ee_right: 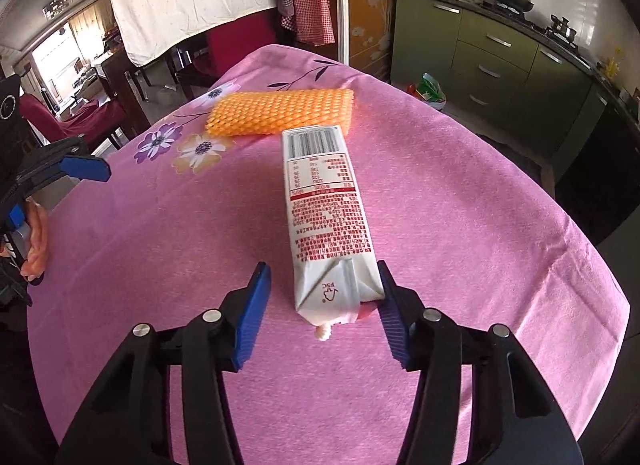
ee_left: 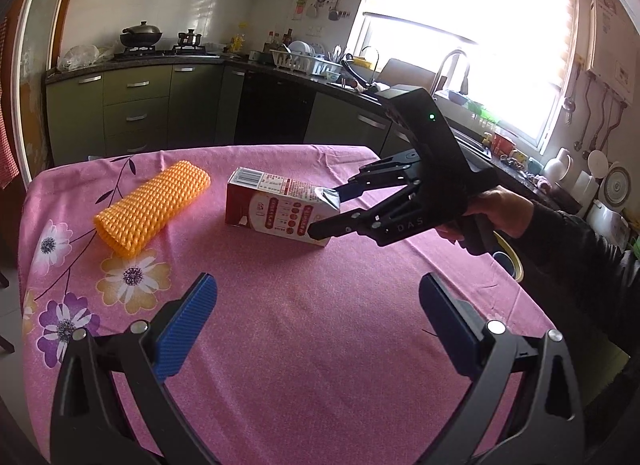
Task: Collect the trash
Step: 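Reach the right gripper to the milk carton and close on its end, then carry the milk carton over the bin and open the right gripper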
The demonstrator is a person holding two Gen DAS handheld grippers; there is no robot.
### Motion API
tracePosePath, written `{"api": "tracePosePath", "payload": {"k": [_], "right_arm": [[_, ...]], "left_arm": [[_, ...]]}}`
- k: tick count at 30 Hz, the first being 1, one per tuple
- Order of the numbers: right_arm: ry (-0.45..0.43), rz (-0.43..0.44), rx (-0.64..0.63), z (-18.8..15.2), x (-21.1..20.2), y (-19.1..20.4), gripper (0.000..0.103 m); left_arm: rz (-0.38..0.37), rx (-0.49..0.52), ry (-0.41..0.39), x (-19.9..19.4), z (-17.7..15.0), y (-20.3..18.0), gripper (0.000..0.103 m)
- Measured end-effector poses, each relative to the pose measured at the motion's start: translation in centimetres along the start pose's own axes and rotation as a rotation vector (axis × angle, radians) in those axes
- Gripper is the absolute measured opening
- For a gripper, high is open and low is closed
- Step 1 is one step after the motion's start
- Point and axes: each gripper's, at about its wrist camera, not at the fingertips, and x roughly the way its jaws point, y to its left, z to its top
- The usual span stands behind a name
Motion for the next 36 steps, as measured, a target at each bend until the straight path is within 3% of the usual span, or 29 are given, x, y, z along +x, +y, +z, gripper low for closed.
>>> {"api": "tracePosePath", "payload": {"k": [2,9,10,18,28,36], "right_arm": [[0.002,-0.022,0.013,0.0,0.2,0.6,0.043],[0.003,-0.057,0.06,0.6,1.7,1.2,0.042],[0.003,-0.072,0.068,0.7,1.8,1.2,0.037],[-0.003,-0.094,0.137,0.1,1.2,0.7,0.036],[-0.009,-0.093,0.299,-5.0,-3.9,-0.8,0.036],[-0.033,-0.142,0.392,-9.8,-9.1,-1.0,0.036]], "left_arm": [[0.003,0.004,0.001,0.0,0.0,-0.1,0.096],[0.009,0.013,0.005,0.1,-0.1,-0.3,0.096],[0.009,0.014,0.005,0.1,-0.1,-0.4,0.096],[0.021,0.025,0.01,0.2,-0.3,-0.5,0.096],[0.017,0.046,0.022,0.6,-0.4,-1.0,0.096],[0.019,0.066,0.035,0.9,-0.7,-1.5,0.096]]}}
